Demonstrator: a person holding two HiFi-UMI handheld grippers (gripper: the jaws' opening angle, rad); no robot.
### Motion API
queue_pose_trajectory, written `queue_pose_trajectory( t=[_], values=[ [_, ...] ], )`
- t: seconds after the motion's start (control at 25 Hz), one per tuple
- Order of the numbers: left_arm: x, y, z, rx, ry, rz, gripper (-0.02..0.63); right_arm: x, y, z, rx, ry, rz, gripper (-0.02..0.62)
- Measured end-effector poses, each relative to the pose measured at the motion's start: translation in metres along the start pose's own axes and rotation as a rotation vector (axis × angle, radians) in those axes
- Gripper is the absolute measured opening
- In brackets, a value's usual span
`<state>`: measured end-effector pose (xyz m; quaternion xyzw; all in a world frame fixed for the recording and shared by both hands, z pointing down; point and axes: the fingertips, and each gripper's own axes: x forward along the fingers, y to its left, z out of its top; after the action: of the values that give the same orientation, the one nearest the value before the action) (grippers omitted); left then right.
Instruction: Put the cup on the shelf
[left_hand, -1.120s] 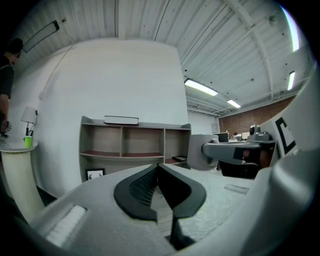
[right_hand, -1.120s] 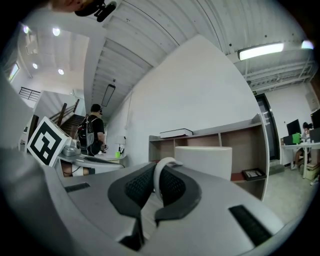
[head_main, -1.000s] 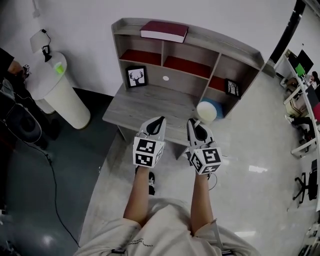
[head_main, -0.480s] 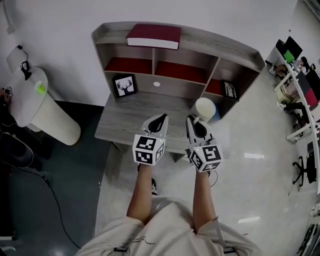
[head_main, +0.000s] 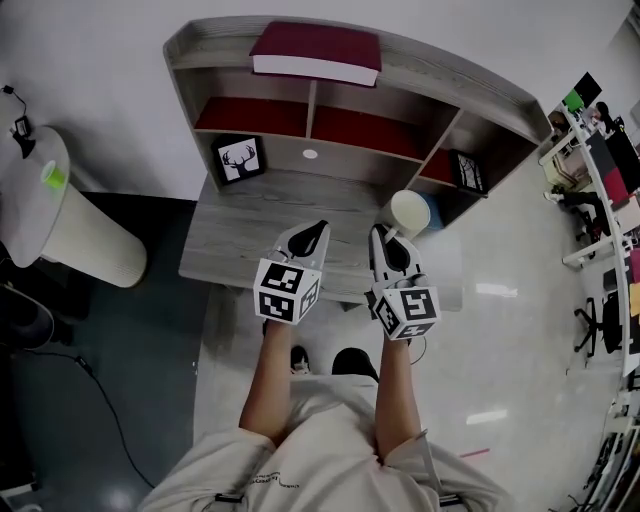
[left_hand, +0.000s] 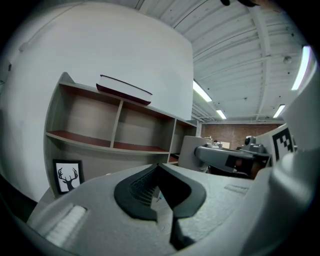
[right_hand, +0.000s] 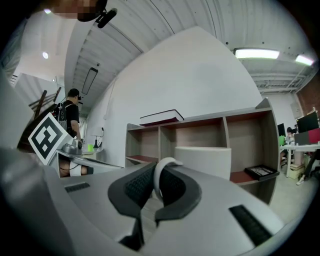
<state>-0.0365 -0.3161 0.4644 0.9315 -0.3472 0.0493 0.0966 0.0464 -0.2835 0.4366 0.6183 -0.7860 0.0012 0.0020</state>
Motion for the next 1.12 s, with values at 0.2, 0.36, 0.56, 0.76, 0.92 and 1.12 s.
queue_pose_trajectory(
  t=[0.2,0.36,0.56,0.76,0.92,1.12],
  values=[
    [0.012,0.014,-0.001,0.032,0.027,-0.013,0.009,0.016,0.000,0.000,0.002,-0.006,-0.009,0.018],
    [0.028,0.018,-0.001,0.024,0.035,-0.013,0.009,0.023,-0.012,0.000,0.001,0.004,-0.020,0.018],
    [0.058,0.023,0.006,0.043,0.061,-0.021,0.011,0.046,-0.036,0.004,0.003,-0.007,-0.023,0.018],
    [0.075,0.032,0.032,0.090,0.048,0.000,0.011,0.072,-0.055,0.020,0.008,-0.046,0.009,0.018],
    [0.089,0.050,0.046,0.109,0.041,0.046,0.011,0.101,-0.062,0.026,-0.003,-0.057,0.069,0.018],
    [0.106,0.057,0.058,0.135,0.043,0.077,0.011,0.137,-0.075,0.023,0.002,-0.040,0.131,0.018]
  ],
)
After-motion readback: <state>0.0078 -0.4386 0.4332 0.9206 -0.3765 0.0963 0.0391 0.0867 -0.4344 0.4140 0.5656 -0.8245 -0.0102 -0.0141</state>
